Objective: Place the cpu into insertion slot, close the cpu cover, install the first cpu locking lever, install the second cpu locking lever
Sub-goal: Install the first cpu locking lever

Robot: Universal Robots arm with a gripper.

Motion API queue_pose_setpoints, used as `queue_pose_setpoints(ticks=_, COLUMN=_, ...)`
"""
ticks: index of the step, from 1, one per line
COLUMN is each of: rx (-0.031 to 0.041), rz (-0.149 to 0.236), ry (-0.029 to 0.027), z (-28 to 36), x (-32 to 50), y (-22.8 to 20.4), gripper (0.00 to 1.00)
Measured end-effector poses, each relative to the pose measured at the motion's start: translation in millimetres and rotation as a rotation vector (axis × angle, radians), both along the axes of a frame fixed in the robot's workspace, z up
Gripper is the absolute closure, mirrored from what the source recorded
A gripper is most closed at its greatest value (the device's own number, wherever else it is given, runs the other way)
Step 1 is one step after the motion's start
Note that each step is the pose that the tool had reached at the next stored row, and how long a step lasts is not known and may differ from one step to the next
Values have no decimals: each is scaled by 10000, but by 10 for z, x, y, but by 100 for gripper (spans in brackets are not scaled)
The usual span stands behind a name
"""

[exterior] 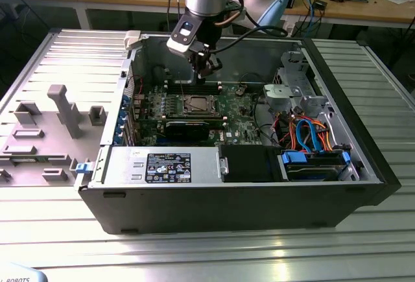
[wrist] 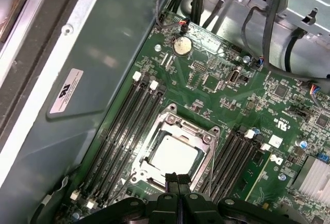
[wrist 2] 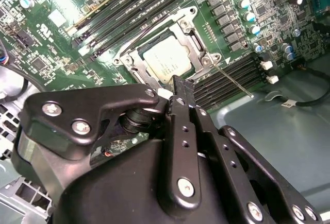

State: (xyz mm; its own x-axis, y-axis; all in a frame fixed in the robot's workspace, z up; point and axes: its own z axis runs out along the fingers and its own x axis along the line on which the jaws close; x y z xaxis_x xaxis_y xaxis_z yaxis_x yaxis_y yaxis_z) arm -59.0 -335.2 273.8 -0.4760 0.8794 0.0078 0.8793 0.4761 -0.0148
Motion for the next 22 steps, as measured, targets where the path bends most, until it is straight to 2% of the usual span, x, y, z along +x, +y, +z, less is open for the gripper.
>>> queue_pose_setpoints(ticks=22, rx=0, rz=1285, ry=0, z=0, x=-3, y=0, gripper=89)
